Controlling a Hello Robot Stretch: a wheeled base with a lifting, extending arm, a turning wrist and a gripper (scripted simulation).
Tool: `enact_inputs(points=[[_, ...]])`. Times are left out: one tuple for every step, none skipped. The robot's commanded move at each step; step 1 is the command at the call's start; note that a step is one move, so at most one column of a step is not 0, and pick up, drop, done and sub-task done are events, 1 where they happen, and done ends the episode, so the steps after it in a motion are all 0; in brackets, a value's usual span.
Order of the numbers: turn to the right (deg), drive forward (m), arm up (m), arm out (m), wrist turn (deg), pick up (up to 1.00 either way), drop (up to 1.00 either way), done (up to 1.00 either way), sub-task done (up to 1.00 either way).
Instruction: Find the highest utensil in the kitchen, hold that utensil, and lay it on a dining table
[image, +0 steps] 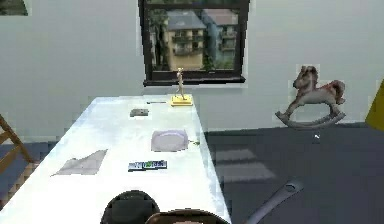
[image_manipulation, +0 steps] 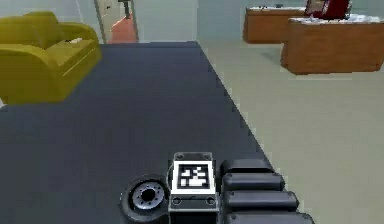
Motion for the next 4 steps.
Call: enact_inputs(points=[[15.0, 0.00, 0.00, 0.00, 0.0, 0.00, 0.00, 0.00, 0.00], [-45.0, 0.00, 0.00, 0.00, 0.0, 0.00, 0.00, 0.00, 0.00], [-3.0, 0.00, 0.00, 0.00, 0.0, 0.00, 0.00, 0.00, 0.00], [-45.0, 0.00, 0.00, 0.00, 0.0, 0.00, 0.00, 0.00, 0.00]])
